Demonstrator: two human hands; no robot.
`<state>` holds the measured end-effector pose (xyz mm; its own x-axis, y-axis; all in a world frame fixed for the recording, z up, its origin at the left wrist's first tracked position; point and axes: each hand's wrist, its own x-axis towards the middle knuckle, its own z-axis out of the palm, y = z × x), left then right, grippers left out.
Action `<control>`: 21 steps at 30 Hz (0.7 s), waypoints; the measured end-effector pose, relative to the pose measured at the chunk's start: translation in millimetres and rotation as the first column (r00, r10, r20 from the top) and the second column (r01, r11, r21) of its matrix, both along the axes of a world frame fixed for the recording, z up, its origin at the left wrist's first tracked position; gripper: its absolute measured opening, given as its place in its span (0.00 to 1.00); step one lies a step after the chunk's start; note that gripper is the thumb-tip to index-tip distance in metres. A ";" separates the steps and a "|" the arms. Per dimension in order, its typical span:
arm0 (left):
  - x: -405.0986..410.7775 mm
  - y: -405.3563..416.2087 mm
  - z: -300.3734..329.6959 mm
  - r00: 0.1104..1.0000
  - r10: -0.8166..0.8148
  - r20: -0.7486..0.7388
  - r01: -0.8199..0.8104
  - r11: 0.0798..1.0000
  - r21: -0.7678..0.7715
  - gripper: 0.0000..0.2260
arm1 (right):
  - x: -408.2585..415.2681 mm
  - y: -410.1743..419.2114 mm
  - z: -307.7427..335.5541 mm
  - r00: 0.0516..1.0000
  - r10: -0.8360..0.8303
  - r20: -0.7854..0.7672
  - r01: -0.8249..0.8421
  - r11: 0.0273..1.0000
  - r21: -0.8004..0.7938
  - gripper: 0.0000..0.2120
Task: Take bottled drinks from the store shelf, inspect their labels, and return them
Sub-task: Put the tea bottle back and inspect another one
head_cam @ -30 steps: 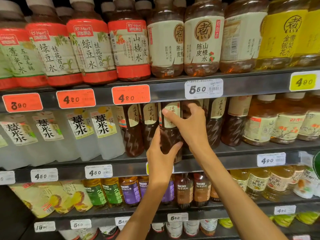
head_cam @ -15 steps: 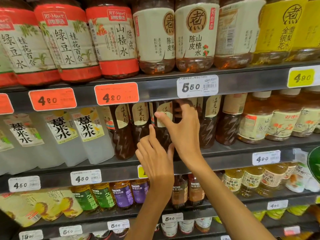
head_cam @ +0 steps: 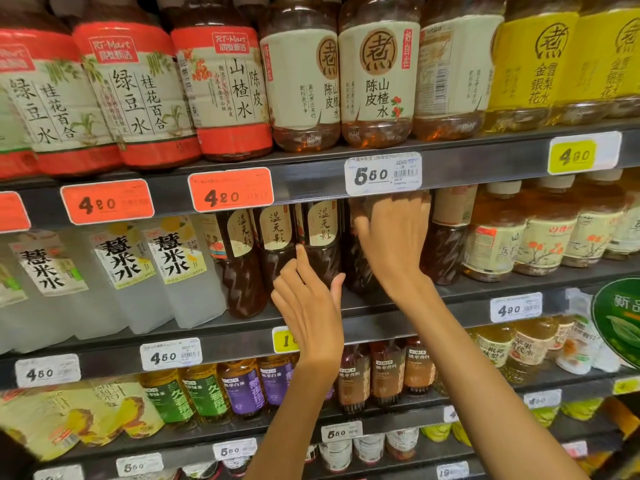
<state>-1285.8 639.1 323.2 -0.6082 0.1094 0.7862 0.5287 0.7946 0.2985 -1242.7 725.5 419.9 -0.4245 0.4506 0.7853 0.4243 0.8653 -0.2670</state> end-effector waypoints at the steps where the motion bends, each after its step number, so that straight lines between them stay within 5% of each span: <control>1: 0.8 -0.2 0.8 1.000 -0.011 0.011 0.010 1.000 0.012 0.33 | -1.8 3.6 1.5 0.996 -0.011 0.084 0.011 1.000 0.003 0.18; 6: 3.4 -6.1 2.3 0.995 -0.096 0.025 0.095 0.994 0.058 0.31 | -3.7 8.5 5.2 0.979 -0.023 0.204 0.017 0.999 0.031 0.22; 13: 12.5 -13.4 -9.0 0.976 -0.213 -0.033 0.214 0.977 0.023 0.26 | 4.0 -0.1 6.8 0.967 0.181 -0.177 -0.220 0.947 -0.233 0.11; 21: 29.8 -17.6 -7.4 0.919 -0.392 0.035 0.391 0.920 0.043 0.23 | 9.0 -9.6 -1.9 0.844 0.337 -0.418 -0.487 0.808 -0.331 0.23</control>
<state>-1256.0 621.5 315.7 -0.5548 0.3187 0.7685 0.7818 0.5157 0.3505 -1233.8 715.8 418.0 -0.3997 0.6005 0.6926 -0.1238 0.7133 -0.6898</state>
